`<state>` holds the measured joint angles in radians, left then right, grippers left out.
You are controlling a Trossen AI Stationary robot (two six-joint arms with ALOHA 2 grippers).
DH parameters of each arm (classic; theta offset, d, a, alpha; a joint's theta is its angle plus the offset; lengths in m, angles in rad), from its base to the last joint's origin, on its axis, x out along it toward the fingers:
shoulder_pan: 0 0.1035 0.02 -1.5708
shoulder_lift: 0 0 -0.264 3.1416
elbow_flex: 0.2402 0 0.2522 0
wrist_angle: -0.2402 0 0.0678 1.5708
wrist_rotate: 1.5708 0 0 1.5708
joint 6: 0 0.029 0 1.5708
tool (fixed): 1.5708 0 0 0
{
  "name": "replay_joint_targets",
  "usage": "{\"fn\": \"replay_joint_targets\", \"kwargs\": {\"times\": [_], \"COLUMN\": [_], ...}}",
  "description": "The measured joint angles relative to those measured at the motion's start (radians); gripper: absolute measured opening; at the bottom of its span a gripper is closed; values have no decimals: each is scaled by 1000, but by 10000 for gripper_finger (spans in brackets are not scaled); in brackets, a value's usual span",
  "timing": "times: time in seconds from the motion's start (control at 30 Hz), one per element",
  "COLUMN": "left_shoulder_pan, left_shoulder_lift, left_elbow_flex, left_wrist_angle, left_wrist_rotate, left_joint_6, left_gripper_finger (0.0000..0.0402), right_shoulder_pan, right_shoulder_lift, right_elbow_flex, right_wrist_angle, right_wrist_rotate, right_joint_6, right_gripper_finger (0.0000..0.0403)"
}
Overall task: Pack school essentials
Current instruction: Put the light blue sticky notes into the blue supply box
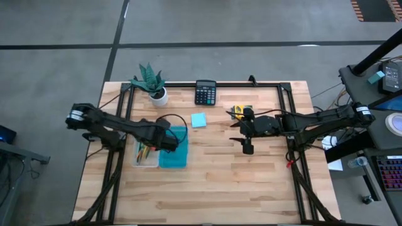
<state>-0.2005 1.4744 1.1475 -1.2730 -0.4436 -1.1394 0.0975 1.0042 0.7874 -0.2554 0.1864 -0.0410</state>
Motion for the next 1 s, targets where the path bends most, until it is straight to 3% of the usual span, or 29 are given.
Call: {"fn": "replay_joint_targets", "kwargs": {"times": [0.1,0.23,0.4,0.53,0.77,1.0], "left_shoulder_pan": [-25,-42,-52,-50,-23,-6], "left_shoulder_lift": [-45,-85,-113,-126,-152,-184], "left_elbow_flex": [-11,-60,-147,-220,-285,-292], "left_wrist_angle": [175,492,876,1095,1215,1218], "left_wrist_rotate": [-94,-111,-4,73,35,-63], "left_joint_6": [145,470,866,1062,1165,1264], "left_gripper_finger": [121,121,121,121,121,121], "right_shoulder_pan": [0,0,0,0,-7,-82], "right_shoulder_lift": [0,0,0,0,0,0], "right_elbow_flex": [-5,-12,-25,-80,-232,-203], "right_wrist_angle": [17,29,32,80,224,238], "right_wrist_rotate": [0,0,1,-1,25,35], "right_joint_6": [6,33,111,194,429,569], "right_gripper_finger": [237,237,237,237,237,237]}}
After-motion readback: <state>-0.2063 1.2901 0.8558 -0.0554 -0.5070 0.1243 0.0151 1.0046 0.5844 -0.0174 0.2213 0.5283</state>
